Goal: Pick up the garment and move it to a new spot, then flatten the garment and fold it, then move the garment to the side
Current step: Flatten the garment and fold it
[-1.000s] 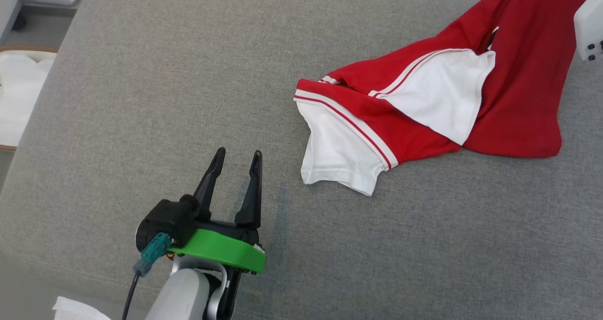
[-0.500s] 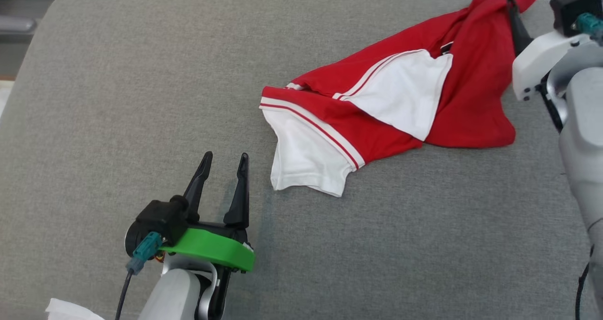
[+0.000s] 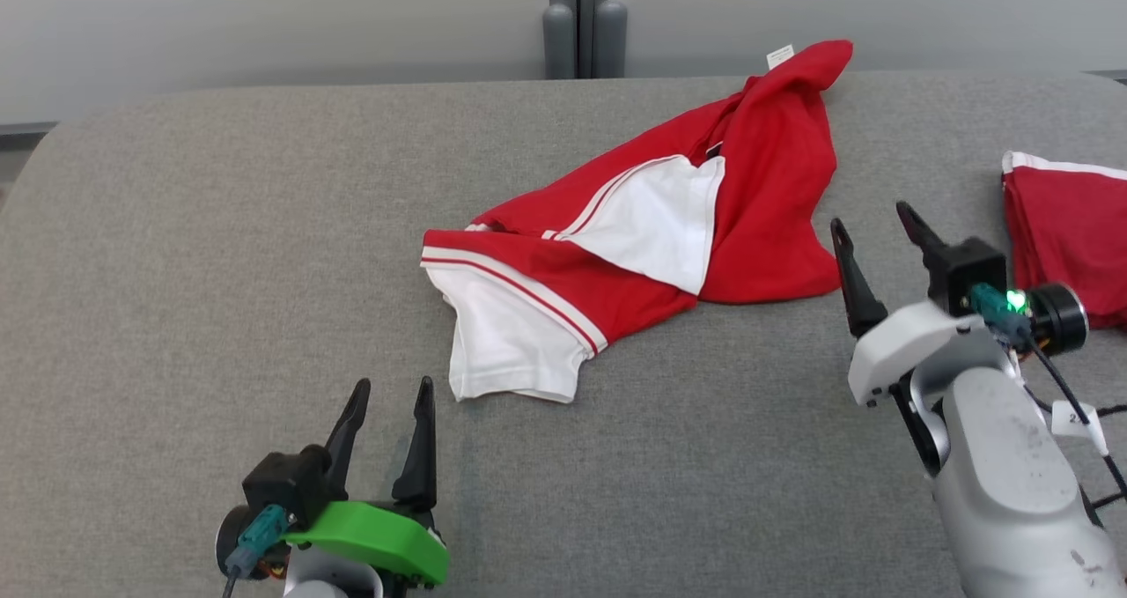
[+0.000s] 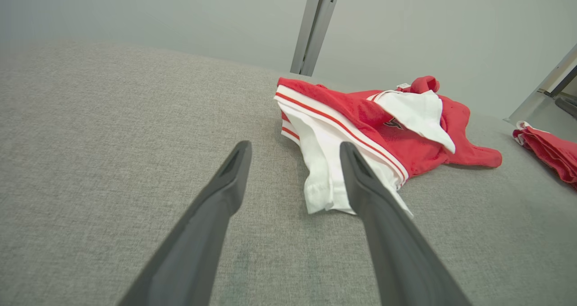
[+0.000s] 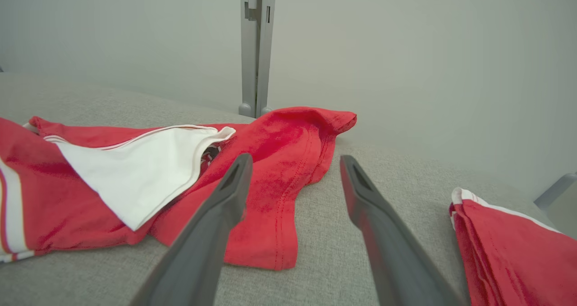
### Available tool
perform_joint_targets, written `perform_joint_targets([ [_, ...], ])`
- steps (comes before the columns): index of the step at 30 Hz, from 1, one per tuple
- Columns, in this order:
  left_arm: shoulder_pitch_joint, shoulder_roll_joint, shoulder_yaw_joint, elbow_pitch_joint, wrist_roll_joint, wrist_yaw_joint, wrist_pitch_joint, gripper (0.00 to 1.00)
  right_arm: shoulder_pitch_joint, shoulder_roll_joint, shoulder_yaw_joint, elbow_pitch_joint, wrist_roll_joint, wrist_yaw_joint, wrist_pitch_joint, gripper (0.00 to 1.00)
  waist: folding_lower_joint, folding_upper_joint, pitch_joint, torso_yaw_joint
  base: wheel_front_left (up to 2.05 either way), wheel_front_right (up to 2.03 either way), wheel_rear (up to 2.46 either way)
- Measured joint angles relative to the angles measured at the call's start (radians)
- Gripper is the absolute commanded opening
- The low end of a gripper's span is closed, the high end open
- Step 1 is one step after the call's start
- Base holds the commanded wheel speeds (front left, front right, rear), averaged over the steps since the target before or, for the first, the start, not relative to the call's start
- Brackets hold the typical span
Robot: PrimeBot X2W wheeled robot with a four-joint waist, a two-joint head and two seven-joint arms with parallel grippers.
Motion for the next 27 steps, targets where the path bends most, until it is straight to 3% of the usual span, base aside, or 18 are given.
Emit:
perform_joint_targets([
  [7, 0.093, 0.000, 0.026, 0.002, 0.006, 0.000, 0.000, 1.00, 0.247, 0.036, -0.064, -0.161, 0.021, 0.000, 0.000, 1.00, 0.0000, 0.0000, -0.084, -0.033, 0.00, 0.00, 0.00],
  [12, 0.133, 0.000, 0.044, -0.014, 0.013, 0.009, 0.000, 1.00, 0.368, 0.039, -0.010, -0.231, 0.140, 0.000, 0.000, 1.00, 0.0000, 0.0000, -0.125, -0.049, 0.00, 0.00, 0.00],
  [27, 0.164, 0.000, 0.050, -0.032, 0.012, 0.019, 0.000, 1.00, 0.441, 0.038, 0.030, -0.296, 0.208, 0.000, 0.000, 1.00, 0.0000, 0.0000, -0.152, -0.065, 0.00, 0.00, 0.00],
])
